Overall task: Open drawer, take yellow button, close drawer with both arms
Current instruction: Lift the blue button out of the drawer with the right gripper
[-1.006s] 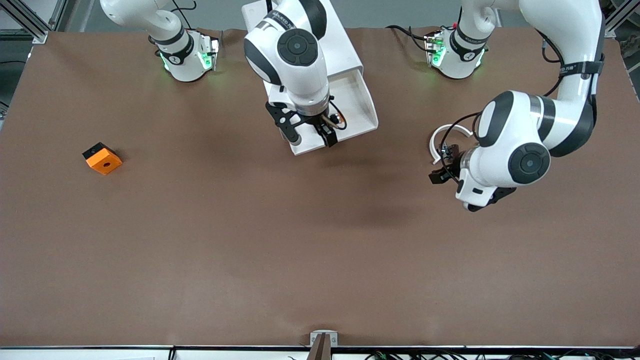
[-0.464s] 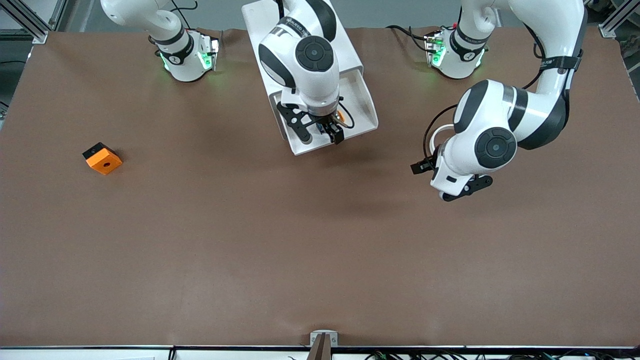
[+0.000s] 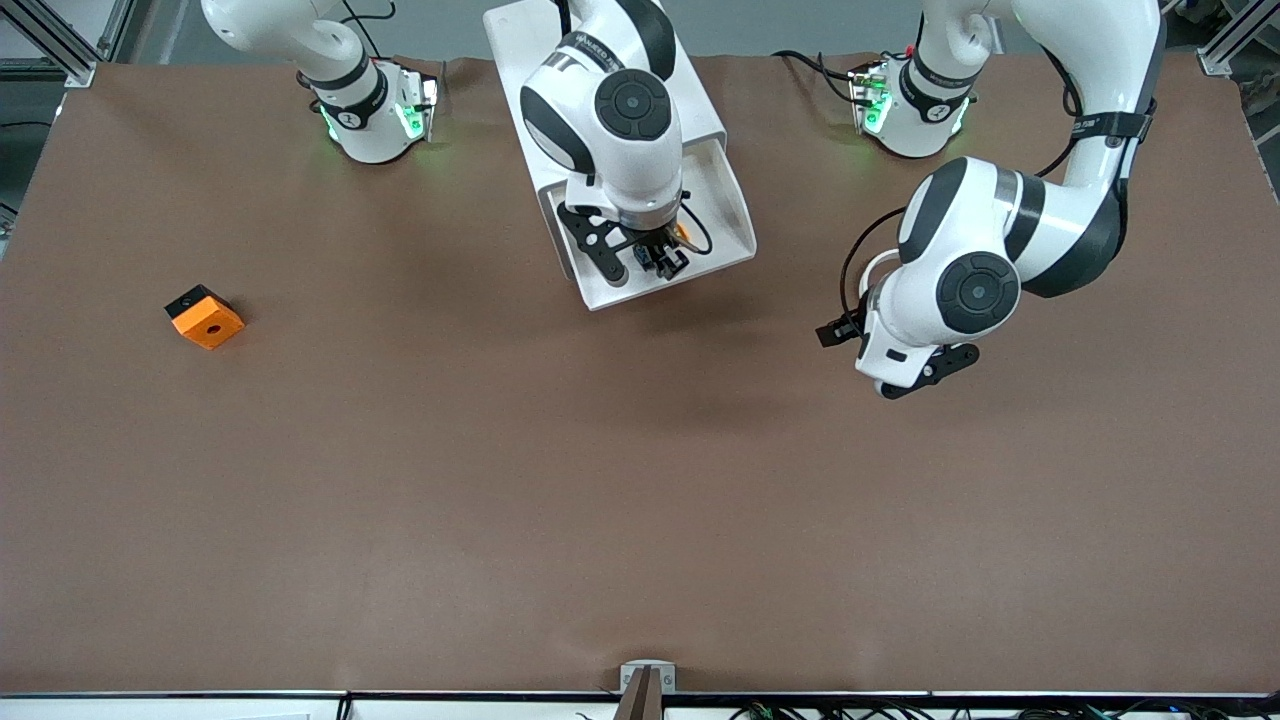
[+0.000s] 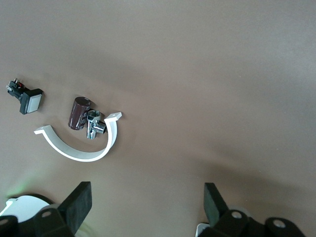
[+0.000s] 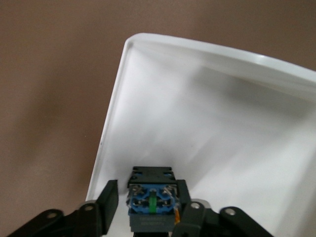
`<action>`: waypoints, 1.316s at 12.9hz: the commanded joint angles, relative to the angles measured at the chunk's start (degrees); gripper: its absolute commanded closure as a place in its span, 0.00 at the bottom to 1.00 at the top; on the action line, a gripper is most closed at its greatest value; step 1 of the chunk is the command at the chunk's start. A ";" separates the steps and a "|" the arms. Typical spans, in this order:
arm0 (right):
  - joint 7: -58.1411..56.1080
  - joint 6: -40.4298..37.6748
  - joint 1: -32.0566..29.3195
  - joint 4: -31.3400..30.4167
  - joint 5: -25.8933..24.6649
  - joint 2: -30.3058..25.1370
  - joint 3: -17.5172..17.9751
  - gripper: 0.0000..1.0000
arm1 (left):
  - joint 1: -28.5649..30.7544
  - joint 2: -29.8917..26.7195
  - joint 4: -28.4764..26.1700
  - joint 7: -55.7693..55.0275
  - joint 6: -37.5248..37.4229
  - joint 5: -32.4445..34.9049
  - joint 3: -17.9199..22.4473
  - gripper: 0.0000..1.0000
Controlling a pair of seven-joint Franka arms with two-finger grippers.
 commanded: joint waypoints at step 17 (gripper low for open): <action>-45.51 -26.74 -17.46 9.48 0.25 -9.59 -0.96 0.83 | -14.63 2.96 2.53 -15.30 10.66 0.47 -3.44 0.00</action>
